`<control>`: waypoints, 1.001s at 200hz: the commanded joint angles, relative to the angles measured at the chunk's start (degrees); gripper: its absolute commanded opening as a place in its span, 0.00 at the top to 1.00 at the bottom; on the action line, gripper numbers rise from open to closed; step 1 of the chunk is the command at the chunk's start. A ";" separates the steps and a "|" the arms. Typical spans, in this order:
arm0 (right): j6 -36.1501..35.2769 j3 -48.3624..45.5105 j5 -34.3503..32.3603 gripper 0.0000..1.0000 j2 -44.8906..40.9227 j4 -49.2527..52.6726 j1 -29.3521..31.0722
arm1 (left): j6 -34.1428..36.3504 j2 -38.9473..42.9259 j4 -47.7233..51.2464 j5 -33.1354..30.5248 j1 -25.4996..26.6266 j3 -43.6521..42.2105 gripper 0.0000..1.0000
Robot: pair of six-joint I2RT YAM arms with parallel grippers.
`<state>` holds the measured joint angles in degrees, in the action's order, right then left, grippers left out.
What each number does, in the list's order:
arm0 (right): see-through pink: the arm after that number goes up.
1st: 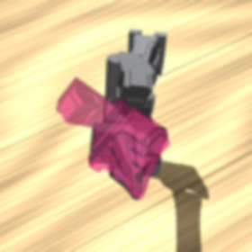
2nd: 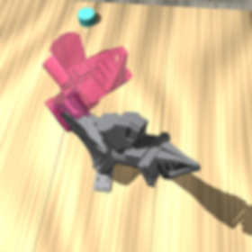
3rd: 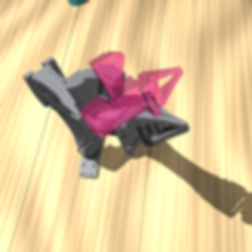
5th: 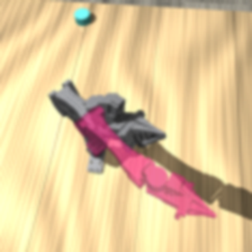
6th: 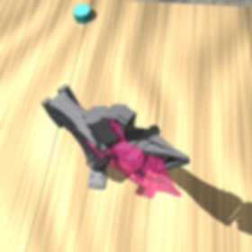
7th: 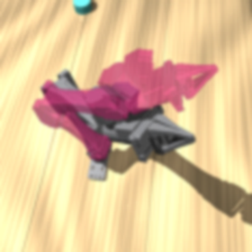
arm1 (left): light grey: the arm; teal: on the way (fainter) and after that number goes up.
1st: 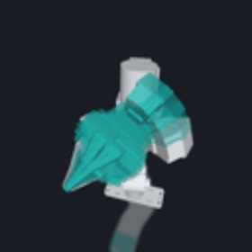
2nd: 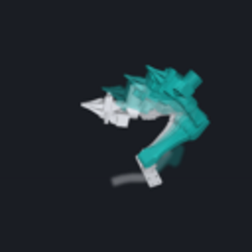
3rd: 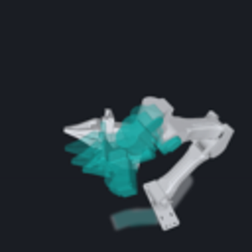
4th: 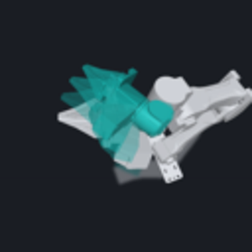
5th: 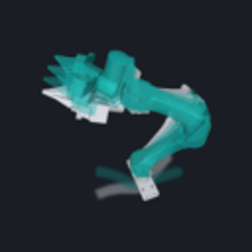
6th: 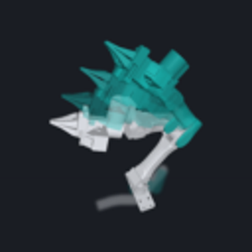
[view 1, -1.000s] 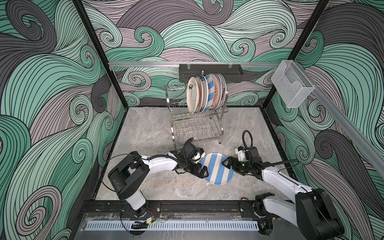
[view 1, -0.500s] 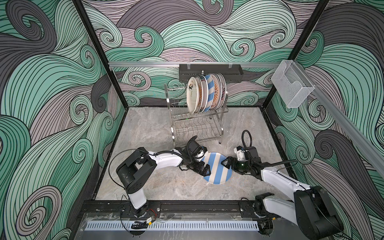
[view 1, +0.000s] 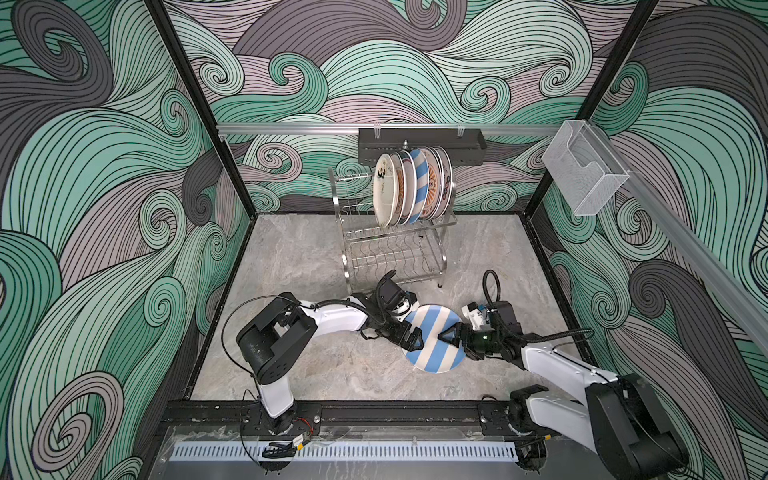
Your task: Load the plates into the dish rack
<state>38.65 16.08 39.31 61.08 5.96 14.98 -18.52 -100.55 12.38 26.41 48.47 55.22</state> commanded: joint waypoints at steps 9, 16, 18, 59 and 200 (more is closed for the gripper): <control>2.00 -0.23 -2.92 0.39 -9.28 5.73 -0.08 | 0.81 -1.49 0.45 0.37 0.49 0.07 0.01; 2.43 -0.48 -3.71 0.39 -11.32 6.33 -0.18 | 0.86 -1.48 0.43 0.27 0.48 -0.02 0.01; 2.47 -0.55 -3.89 0.39 -11.92 6.48 -0.21 | 0.92 -1.42 0.49 0.29 0.48 -0.02 0.02; 5.90 -3.53 -4.77 0.51 -16.72 5.44 -0.22 | 1.03 -0.66 0.10 0.74 0.47 -0.20 0.01; 1.06 4.28 -4.99 0.86 -12.12 9.48 -0.21 | -1.38 7.67 -2.71 -1.48 0.44 -4.91 0.01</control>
<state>41.71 17.74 34.48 48.93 14.48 14.83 -19.20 -95.61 10.28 26.11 48.56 50.63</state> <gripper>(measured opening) 0.159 0.986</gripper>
